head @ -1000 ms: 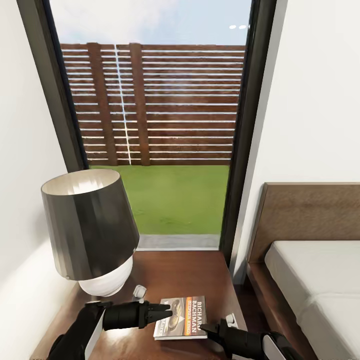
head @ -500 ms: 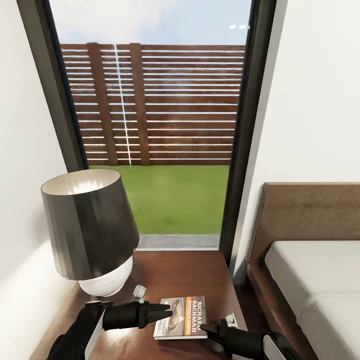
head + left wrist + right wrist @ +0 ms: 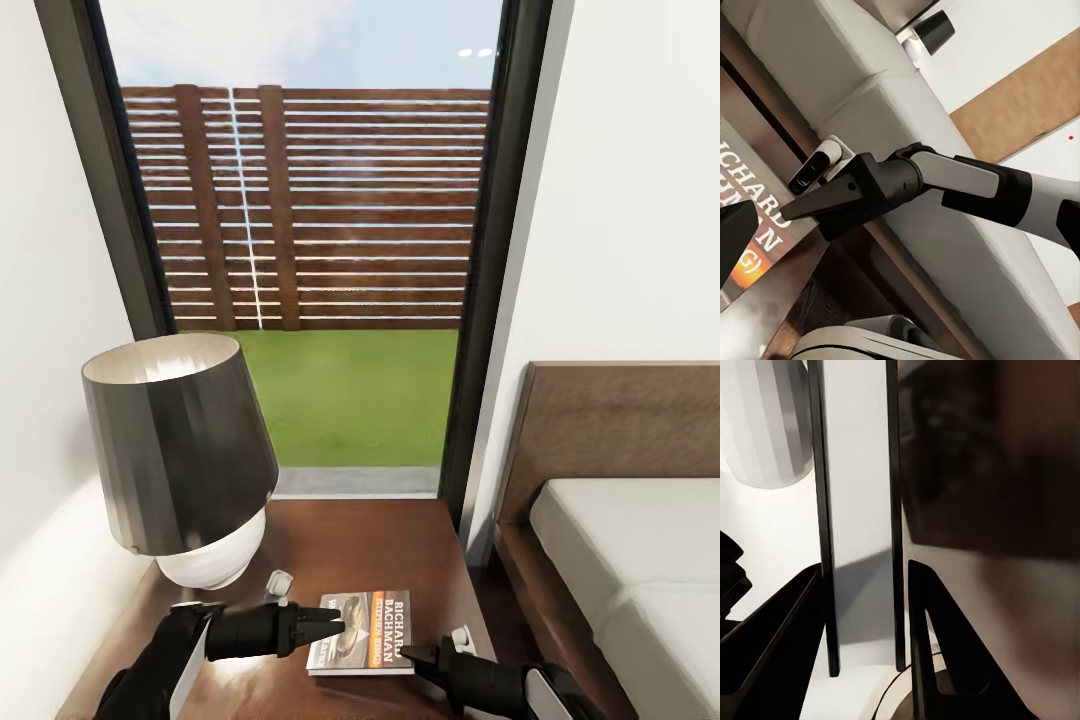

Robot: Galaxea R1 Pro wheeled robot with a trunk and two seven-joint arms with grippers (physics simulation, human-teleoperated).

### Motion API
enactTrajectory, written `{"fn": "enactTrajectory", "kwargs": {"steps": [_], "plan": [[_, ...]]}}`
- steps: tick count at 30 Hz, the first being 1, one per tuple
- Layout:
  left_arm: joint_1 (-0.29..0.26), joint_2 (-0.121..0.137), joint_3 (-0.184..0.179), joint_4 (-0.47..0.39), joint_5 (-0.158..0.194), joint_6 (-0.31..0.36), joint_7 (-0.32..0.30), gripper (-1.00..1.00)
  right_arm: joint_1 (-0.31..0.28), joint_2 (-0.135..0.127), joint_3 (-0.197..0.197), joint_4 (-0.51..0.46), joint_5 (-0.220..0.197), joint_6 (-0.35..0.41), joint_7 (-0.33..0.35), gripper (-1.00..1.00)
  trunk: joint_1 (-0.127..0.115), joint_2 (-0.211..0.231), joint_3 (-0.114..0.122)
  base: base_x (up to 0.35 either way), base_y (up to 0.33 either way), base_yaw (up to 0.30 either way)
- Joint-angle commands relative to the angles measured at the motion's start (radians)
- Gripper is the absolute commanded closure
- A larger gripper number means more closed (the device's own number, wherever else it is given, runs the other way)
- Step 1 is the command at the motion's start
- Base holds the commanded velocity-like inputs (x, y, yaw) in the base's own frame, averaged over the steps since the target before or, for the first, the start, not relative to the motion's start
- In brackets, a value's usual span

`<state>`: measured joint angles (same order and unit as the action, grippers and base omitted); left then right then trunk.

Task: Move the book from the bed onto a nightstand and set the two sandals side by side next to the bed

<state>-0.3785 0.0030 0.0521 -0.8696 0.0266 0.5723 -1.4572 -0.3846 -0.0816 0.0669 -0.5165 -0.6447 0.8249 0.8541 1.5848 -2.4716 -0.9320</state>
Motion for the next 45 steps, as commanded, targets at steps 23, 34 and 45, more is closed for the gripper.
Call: {"fn": "enactTrajectory", "kwargs": {"steps": [23, 34, 45], "plan": [[0.000, 0.000, 0.000, 0.000, 0.001, 0.011, -0.003, -1.00, 0.000, -0.001, 0.005, 0.000, 0.011, -0.004, 0.000, -1.00, 0.000, 0.000, -0.001, 0.000, 0.000, 0.000], [0.000, 0.000, 0.000, 0.000, 0.001, 0.011, -0.003, -1.00, 0.000, -0.001, 0.005, 0.000, 0.011, -0.004, 0.001, -1.00, 0.000, 0.000, -0.001, 0.000, 0.000, 0.000], [0.000, 0.000, 0.001, 0.000, 0.001, 0.011, -0.003, -1.00, 0.000, -0.001, 0.005, 0.000, 0.011, -0.004, 0.001, -1.00, 0.000, 0.000, -0.001, -0.062, 0.000, 0.000]]}}
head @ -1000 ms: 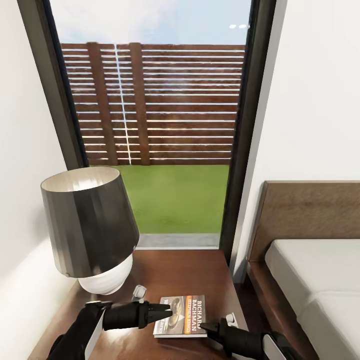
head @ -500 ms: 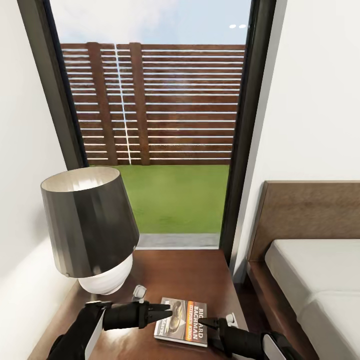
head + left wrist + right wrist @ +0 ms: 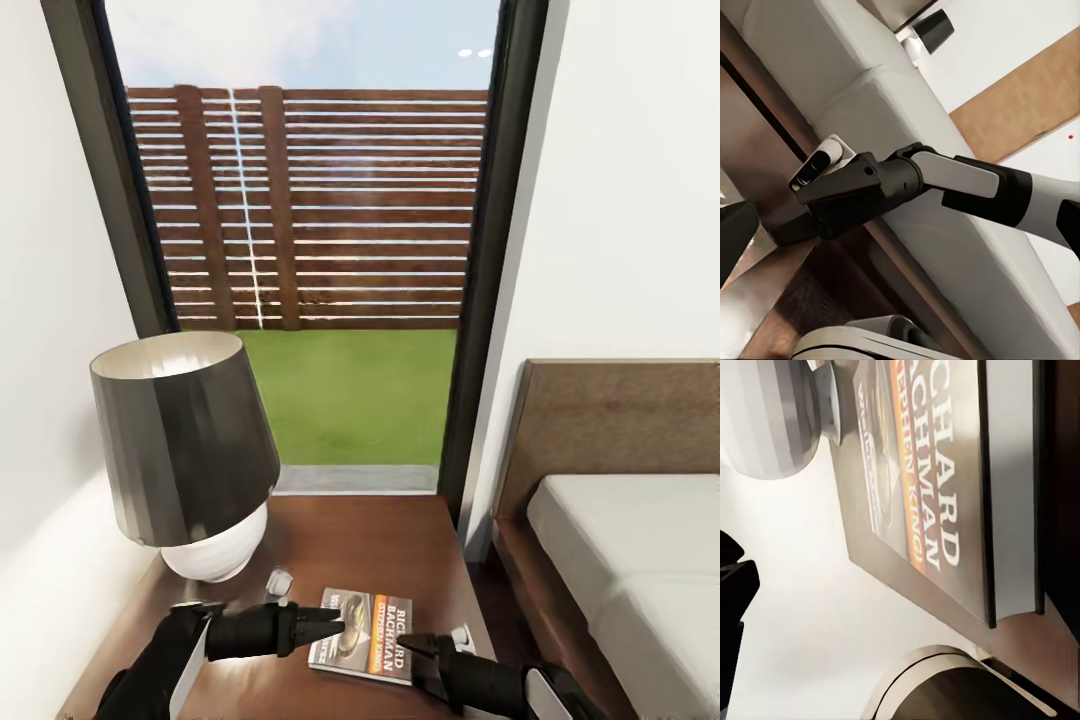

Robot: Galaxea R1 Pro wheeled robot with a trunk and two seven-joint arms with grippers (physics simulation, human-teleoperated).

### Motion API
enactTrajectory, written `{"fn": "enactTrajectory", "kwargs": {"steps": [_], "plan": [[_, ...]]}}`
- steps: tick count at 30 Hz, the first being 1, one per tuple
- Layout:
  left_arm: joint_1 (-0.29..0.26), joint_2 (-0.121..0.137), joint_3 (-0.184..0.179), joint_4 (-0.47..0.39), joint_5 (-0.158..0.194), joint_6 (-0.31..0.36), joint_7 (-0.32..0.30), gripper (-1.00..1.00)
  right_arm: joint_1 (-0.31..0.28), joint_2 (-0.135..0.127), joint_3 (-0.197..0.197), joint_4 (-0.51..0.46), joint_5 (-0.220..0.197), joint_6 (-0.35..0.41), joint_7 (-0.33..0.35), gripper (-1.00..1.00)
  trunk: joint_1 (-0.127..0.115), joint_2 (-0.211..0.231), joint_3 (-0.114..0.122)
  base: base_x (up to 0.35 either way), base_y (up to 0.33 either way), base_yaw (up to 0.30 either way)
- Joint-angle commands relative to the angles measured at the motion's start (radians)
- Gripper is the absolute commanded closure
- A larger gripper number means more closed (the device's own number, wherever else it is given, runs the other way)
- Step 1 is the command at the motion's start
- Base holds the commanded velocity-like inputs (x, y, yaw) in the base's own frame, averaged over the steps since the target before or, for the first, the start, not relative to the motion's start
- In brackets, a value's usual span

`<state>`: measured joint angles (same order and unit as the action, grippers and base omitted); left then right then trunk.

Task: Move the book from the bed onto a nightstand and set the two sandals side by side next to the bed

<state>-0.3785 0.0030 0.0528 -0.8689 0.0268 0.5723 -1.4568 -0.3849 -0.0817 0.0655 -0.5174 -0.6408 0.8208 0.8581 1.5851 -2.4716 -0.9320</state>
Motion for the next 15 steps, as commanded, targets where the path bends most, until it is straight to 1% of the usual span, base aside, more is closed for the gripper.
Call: {"fn": "enactTrajectory", "kwargs": {"steps": [1, 15], "plan": [[0.000, 0.000, 0.000, 0.000, 0.001, 0.011, -0.003, -1.00, 0.000, -0.001, 0.007, 0.000, 0.007, 0.000, -0.002, -1.00, 0.000, 0.000, -0.001, -0.099, 0.000, 0.000], [0.000, 0.000, -0.001, 0.001, 0.001, 0.011, -0.002, -1.00, 0.000, -0.001, 0.007, 0.000, 0.007, 0.000, -0.003, -1.00, 0.000, 0.000, -0.001, -0.013, 0.000, 0.000]]}}
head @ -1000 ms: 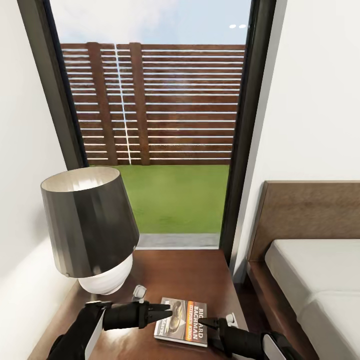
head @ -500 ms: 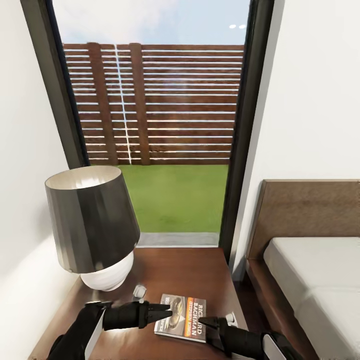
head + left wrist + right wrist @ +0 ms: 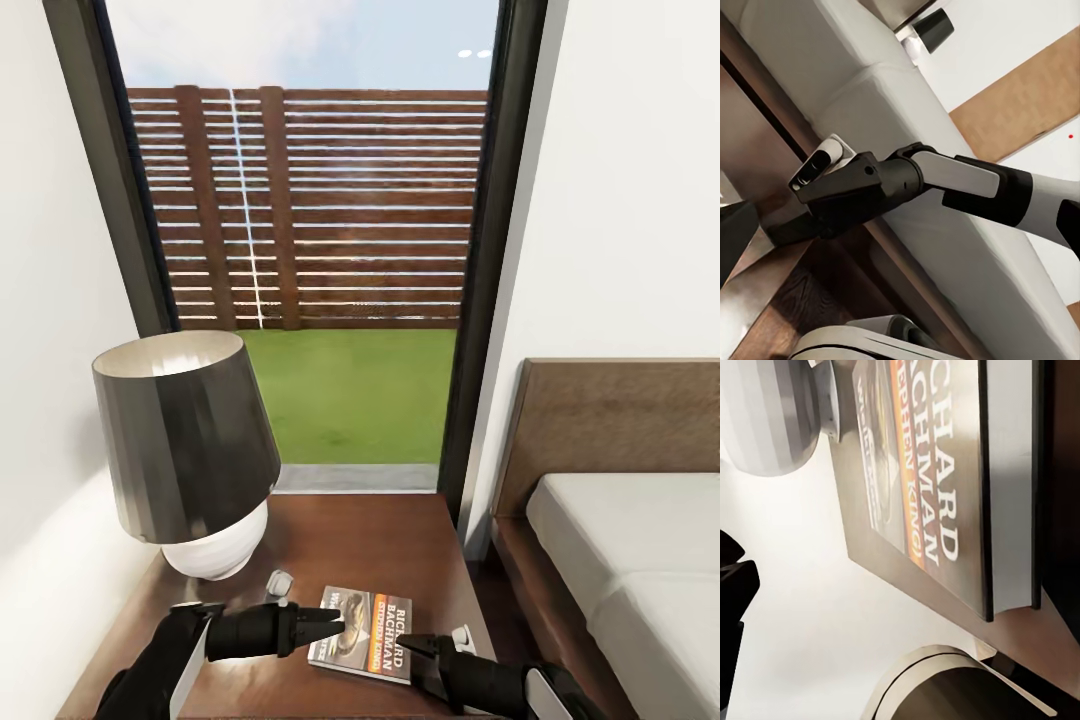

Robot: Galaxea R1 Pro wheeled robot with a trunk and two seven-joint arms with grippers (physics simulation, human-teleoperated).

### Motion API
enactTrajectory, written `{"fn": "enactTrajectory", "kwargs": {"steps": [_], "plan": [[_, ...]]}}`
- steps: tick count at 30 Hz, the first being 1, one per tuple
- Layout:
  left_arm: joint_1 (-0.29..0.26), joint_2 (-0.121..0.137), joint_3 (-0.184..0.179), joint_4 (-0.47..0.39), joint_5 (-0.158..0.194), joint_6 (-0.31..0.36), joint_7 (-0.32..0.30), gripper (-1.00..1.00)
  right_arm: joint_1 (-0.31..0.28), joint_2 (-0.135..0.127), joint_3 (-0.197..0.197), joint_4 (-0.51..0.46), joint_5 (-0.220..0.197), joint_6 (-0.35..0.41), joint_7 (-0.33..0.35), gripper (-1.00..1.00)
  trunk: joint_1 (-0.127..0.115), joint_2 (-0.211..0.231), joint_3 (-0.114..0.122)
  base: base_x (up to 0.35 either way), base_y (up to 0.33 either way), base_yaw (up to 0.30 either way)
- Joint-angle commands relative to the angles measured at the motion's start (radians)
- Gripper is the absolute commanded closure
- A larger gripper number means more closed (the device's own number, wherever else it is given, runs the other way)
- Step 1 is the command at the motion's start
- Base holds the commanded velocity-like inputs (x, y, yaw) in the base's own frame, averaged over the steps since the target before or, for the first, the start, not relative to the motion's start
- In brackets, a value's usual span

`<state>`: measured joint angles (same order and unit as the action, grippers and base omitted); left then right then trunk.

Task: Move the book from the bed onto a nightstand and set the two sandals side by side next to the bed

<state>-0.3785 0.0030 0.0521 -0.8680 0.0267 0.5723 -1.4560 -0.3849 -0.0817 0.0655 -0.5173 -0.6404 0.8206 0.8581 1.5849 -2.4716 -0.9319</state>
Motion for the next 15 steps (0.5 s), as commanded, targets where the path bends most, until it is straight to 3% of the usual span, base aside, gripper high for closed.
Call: {"fn": "enactTrajectory", "kwargs": {"steps": [1, 15], "plan": [[0.000, 0.000, 0.000, 0.000, 0.001, 0.011, -0.003, -1.00, 0.000, -0.001, 0.007, 0.000, 0.007, 0.000, -0.003, -1.00, 0.000, 0.000, -0.001, -0.018, 0.000, 0.000], [0.000, 0.000, 0.000, 0.000, 0.001, 0.011, -0.002, -1.00, 0.000, -0.001, 0.007, 0.001, 0.007, 0.000, -0.003, -1.00, -0.004, 0.007, 0.002, -0.031, 0.000, 0.000]]}}
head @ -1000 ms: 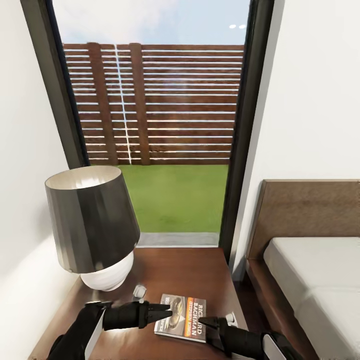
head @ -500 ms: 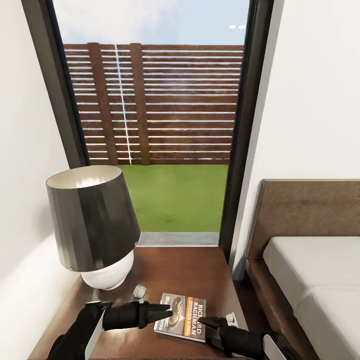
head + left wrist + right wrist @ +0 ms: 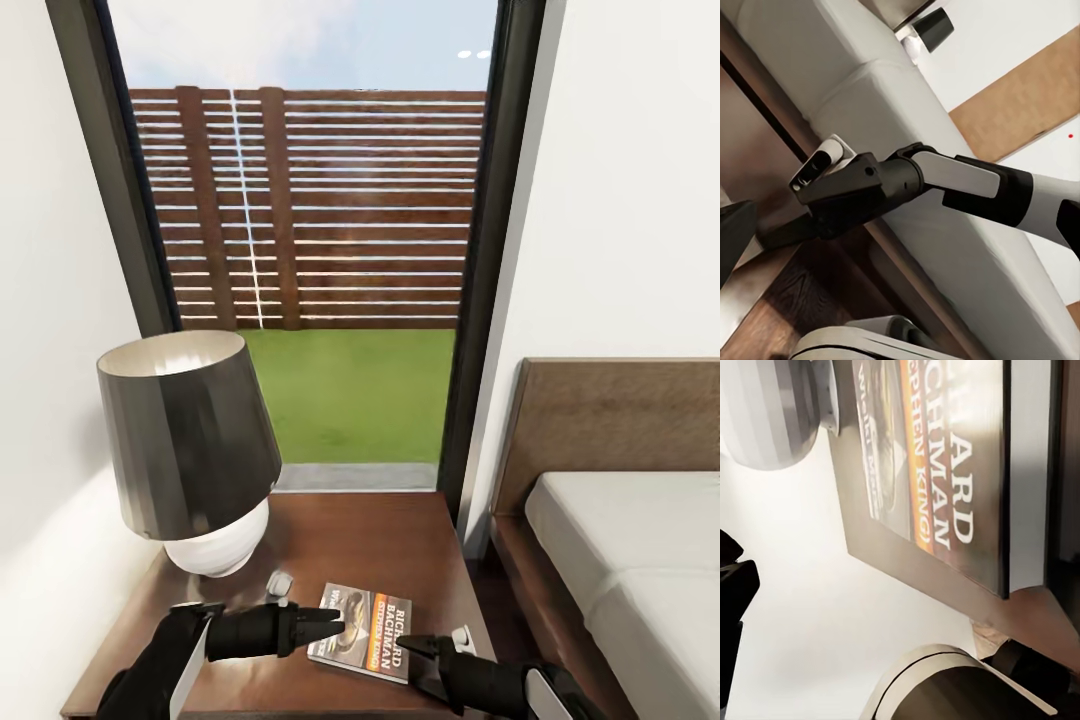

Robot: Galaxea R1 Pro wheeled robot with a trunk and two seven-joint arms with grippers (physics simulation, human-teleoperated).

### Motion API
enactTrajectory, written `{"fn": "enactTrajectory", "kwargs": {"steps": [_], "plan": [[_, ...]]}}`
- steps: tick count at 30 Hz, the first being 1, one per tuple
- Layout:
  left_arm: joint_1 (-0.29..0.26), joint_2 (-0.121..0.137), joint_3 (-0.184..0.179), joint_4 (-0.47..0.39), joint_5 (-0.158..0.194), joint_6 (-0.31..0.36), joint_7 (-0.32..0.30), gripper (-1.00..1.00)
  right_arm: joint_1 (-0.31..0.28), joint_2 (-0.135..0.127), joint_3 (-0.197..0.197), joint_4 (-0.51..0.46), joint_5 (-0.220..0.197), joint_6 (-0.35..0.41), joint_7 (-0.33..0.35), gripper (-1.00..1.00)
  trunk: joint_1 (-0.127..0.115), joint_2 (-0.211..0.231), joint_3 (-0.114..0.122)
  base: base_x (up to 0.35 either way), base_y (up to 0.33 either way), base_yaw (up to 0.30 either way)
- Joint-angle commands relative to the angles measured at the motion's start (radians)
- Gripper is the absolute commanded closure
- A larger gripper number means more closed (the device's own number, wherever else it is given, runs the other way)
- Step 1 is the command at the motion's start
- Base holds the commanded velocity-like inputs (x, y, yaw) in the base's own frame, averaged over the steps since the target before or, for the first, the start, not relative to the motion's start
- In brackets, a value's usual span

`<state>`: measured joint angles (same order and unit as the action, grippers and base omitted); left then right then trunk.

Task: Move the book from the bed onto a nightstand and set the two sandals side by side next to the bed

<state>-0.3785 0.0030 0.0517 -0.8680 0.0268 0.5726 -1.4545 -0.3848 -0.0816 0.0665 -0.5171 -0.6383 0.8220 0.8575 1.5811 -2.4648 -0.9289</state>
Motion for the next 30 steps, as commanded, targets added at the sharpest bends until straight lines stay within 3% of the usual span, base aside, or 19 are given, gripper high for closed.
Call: {"fn": "enactTrajectory", "kwargs": {"steps": [1, 15, 22, 30], "plan": [[0.000, 0.000, 0.000, 0.000, 0.001, 0.011, -0.003, -1.00, 0.000, -0.001, 0.006, 0.000, 0.005, -0.001, -0.002, -1.00, -0.004, 0.007, 0.002, 0.000, 0.000, 0.000], [0.000, 0.000, -0.001, 0.000, 0.001, 0.010, -0.003, -1.00, 0.000, -0.001, 0.006, 0.000, 0.004, -0.001, -0.002, -1.00, -0.058, 0.105, 0.046, 0.000, 0.000, 0.000], [0.000, 0.000, -0.001, 0.000, 0.001, 0.011, -0.003, -1.00, 0.000, -0.001, 0.006, 0.000, 0.004, -0.001, -0.002, -1.00, -0.058, 0.105, 0.046, 0.000, 0.000, 0.000], [0.000, 0.000, -0.001, 0.000, 0.001, 0.011, -0.003, -1.00, 0.000, -0.001, 0.006, 0.000, 0.004, -0.002, -0.002, -1.00, -0.088, 0.161, 0.071, 0.000, 0.000, 0.000]]}}
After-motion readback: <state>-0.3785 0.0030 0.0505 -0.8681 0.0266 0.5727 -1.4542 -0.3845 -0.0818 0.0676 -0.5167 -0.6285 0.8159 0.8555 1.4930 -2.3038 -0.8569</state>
